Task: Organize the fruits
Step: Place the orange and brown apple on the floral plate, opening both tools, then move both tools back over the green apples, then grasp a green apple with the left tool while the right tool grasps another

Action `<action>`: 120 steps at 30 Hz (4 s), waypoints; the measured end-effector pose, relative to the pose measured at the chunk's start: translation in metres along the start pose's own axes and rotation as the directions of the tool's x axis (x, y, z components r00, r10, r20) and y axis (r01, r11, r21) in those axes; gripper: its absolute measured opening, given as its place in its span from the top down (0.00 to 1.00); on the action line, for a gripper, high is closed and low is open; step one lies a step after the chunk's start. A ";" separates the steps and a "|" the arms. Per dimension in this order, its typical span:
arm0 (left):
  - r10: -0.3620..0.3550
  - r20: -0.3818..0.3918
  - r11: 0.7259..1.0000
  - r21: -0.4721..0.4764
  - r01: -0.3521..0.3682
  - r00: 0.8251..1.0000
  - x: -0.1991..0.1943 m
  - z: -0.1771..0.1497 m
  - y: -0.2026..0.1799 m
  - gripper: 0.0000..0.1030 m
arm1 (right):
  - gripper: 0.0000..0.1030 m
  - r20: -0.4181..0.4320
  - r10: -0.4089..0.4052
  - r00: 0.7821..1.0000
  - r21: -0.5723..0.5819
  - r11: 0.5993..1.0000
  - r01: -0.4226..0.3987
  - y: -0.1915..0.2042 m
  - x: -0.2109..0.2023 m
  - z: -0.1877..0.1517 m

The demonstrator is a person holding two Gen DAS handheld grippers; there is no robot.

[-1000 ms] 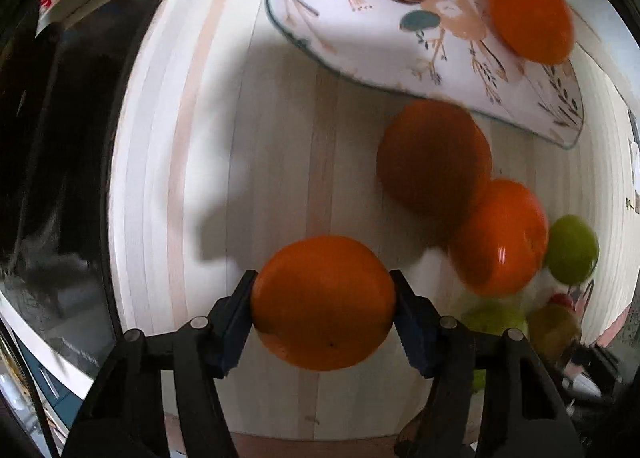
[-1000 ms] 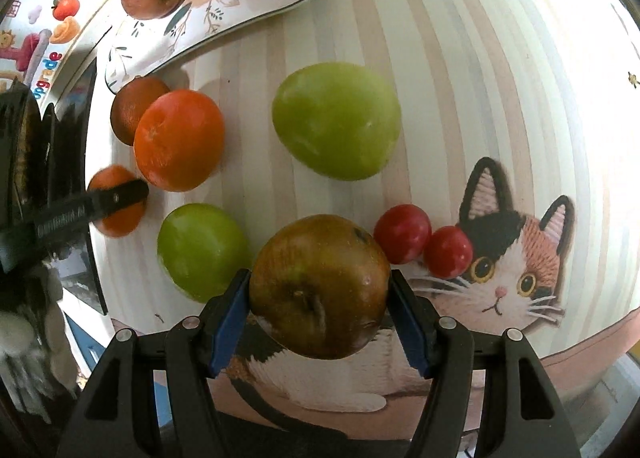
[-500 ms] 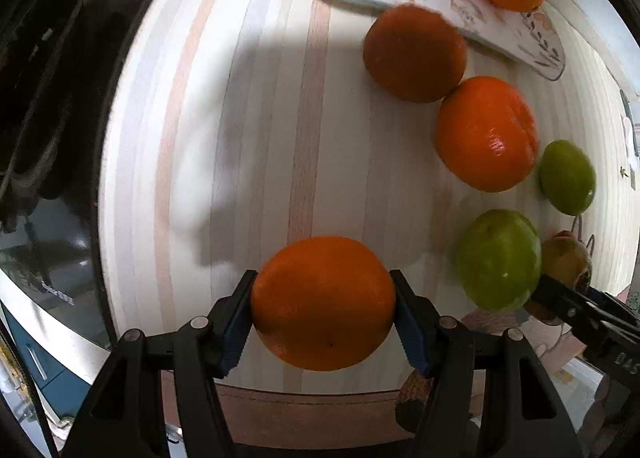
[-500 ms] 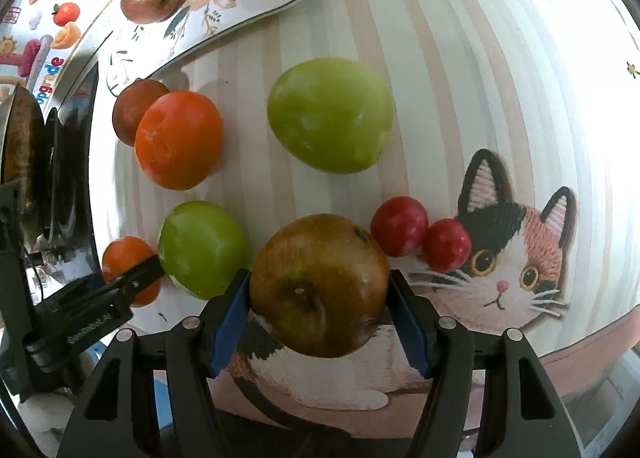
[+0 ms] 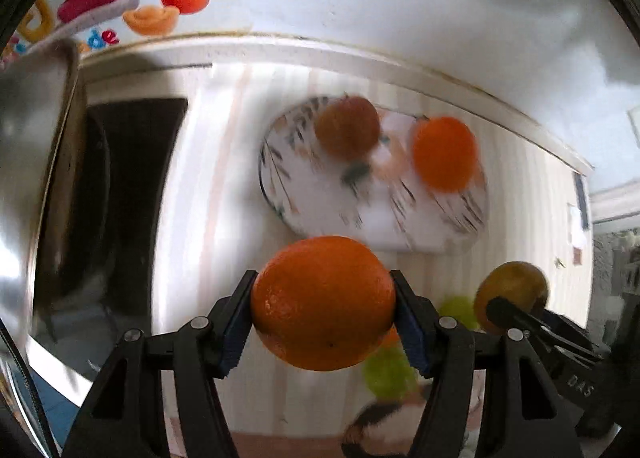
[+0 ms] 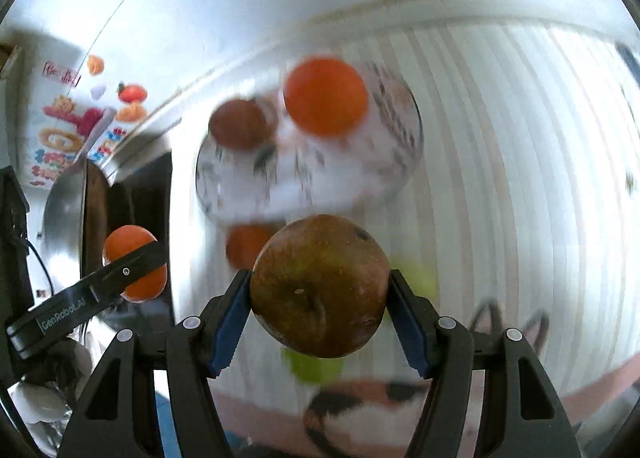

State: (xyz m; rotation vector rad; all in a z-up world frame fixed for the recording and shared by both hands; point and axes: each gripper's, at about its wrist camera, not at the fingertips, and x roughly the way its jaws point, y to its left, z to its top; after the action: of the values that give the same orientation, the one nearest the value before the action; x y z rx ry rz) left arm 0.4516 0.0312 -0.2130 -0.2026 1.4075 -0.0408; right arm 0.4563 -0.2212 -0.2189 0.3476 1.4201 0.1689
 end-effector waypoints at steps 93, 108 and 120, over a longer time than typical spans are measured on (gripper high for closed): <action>0.015 0.049 0.991 0.134 -0.021 0.999 -0.024 -0.093 -0.061 0.05 | 0.07 0.197 -0.145 0.970 0.011 0.989 0.145 -0.017 -0.095 -0.072; 0.000 -0.222 0.996 0.082 0.019 0.975 0.103 -0.103 -0.086 0.44 | 0.29 0.016 -0.107 0.994 0.071 0.992 0.105 -0.081 -0.001 -0.048; 0.100 -0.171 0.995 0.024 -0.097 0.980 0.091 -0.098 -0.027 0.44 | 0.39 -0.094 -0.079 0.992 -0.013 0.997 0.078 -0.053 0.081 -0.026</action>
State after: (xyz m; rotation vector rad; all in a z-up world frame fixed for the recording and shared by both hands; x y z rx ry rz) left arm 0.3725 -0.0200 -0.3123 -0.1182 1.5874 0.0129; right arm 0.4385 -0.2413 -0.3149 0.2782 1.5232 0.1293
